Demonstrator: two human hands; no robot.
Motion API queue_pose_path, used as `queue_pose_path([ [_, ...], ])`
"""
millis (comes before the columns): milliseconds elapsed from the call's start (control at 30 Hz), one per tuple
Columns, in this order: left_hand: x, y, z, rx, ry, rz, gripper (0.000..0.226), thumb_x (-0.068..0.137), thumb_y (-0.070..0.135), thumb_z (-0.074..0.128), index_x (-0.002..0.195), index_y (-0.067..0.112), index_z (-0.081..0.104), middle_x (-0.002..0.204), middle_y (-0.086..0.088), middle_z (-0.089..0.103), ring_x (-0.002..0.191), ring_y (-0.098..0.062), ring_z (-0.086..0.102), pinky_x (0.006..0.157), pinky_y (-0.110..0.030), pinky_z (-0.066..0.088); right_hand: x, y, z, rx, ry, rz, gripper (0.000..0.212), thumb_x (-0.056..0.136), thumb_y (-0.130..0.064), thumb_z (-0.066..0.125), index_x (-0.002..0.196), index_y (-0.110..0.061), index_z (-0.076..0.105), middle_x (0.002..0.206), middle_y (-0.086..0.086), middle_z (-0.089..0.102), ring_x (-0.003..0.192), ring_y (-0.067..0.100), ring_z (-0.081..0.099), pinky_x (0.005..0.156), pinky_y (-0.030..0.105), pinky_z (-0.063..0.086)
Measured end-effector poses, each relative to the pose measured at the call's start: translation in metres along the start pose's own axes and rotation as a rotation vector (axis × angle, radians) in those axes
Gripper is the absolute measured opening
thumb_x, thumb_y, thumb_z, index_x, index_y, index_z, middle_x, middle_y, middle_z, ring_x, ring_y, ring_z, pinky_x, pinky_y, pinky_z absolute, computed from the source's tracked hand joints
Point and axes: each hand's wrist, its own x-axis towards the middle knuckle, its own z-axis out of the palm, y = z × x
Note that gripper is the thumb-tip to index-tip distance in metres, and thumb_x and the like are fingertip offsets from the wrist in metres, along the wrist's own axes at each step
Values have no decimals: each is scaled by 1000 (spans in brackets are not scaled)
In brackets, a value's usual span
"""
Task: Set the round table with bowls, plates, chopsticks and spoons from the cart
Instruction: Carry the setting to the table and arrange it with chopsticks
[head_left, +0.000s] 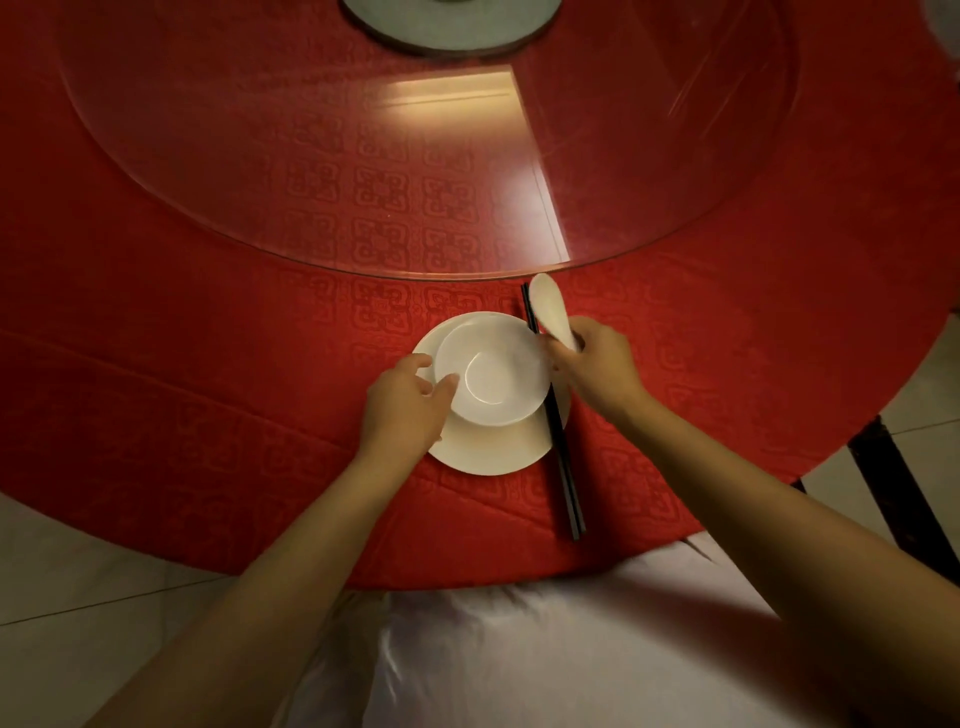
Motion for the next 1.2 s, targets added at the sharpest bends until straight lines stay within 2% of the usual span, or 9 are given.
queue_pose_path([
  [133, 11, -6, 11, -61, -18, -45, 34, 88, 12, 57, 122, 11, 55, 60, 3, 60, 31, -1, 54, 50, -15, 47, 0, -2, 5, -56, -10, 8, 19, 87, -16, 57, 97, -1, 63, 81, 3, 58, 74, 16, 51, 53, 22, 35],
  [233, 10, -12, 13, -108, -26, -61, 34, 88, 7, 55, 122, 10, 55, 56, -1, 61, 32, 4, 54, 47, -8, 45, -1, -2, 6, -63, -15, 16, 21, 86, -13, 57, 99, 2, 64, 85, 10, 63, 76, 20, 54, 61, 32, 40],
  [300, 8, -14, 13, -127, -31, -73, 34, 88, 7, 55, 122, 11, 55, 57, -1, 62, 32, 3, 55, 48, -8, 46, -3, 0, 6, -80, -33, 14, 20, 86, -14, 57, 96, 2, 63, 82, 8, 61, 72, 18, 53, 56, 26, 39],
  [533, 2, -17, 8, -150, -47, -70, 37, 89, 11, 55, 126, 11, 52, 60, 0, 64, 37, 0, 58, 55, -14, 50, -10, 2, 0, -73, -56, -25, 16, 91, -25, 55, 94, -11, 62, 76, -4, 57, 61, 7, 48, 50, 14, 33],
  [733, 13, -19, -10, -205, 22, -98, 35, 89, 15, 57, 123, 9, 54, 69, 2, 61, 33, -2, 57, 64, -36, 56, -9, -6, -40, -241, -7, -162, 23, 94, -30, 51, 72, -22, 53, 57, -7, 47, 56, 18, 46, 50, 30, 29],
  [800, 14, -17, -9, -196, 11, -89, 33, 88, 14, 58, 121, 9, 56, 70, 0, 61, 34, -4, 58, 62, -34, 56, -11, -12, -44, -407, -115, -248, 17, 92, -29, 54, 90, -14, 61, 69, -3, 51, 68, 23, 51, 54, 31, 30],
  [933, 13, -16, 0, -135, -17, -70, 34, 88, 13, 59, 121, 10, 57, 86, -9, 65, 49, -17, 61, 57, -26, 51, -19, -23, -33, -555, -352, -340, 37, 93, -25, 51, 127, -10, 51, 108, 9, 50, 96, 26, 54, 77, 31, 42],
  [1067, 13, -19, 5, -133, -5, -69, 29, 86, 7, 58, 116, 8, 60, 82, -10, 64, 48, -17, 60, 52, -22, 49, -20, -28, -21, -553, -500, -367, 34, 97, -15, 36, 127, -5, 50, 113, 12, 48, 107, 32, 51, 81, 30, 39],
  [1200, 14, -20, 6, -133, 1, -63, 28, 86, 4, 57, 114, 8, 61, 82, -10, 64, 48, -14, 60, 52, -19, 51, -14, -25, -10, -651, -541, -366, 34, 93, -5, 42, 124, -6, 55, 123, 16, 48, 107, 33, 49, 90, 38, 44],
])
